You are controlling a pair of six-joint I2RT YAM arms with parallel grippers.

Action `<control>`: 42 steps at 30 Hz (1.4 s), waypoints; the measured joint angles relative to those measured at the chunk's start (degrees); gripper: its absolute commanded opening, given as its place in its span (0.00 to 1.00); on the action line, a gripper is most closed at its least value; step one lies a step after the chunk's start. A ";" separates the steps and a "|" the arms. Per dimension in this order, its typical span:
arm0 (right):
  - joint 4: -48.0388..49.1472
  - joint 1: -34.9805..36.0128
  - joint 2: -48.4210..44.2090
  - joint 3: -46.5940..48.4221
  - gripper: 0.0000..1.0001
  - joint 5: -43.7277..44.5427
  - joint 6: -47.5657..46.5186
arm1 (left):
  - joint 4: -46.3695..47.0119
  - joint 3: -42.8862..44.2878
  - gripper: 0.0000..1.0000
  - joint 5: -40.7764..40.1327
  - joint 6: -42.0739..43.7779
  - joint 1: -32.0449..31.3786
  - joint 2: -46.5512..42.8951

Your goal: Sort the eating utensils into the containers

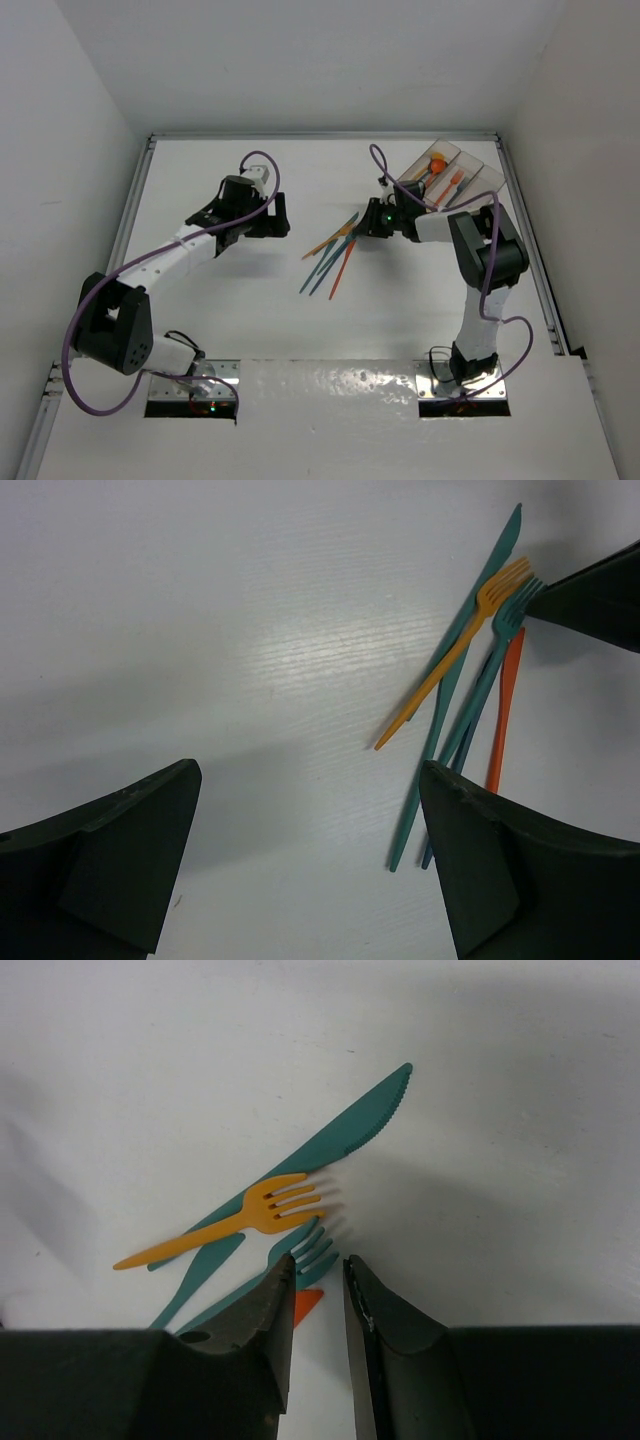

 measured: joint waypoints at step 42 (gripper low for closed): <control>-14.53 -2.80 -14.56 4.96 0.00 5.27 -11.76 | 0.00 0.02 0.89 0.07 0.02 0.02 0.00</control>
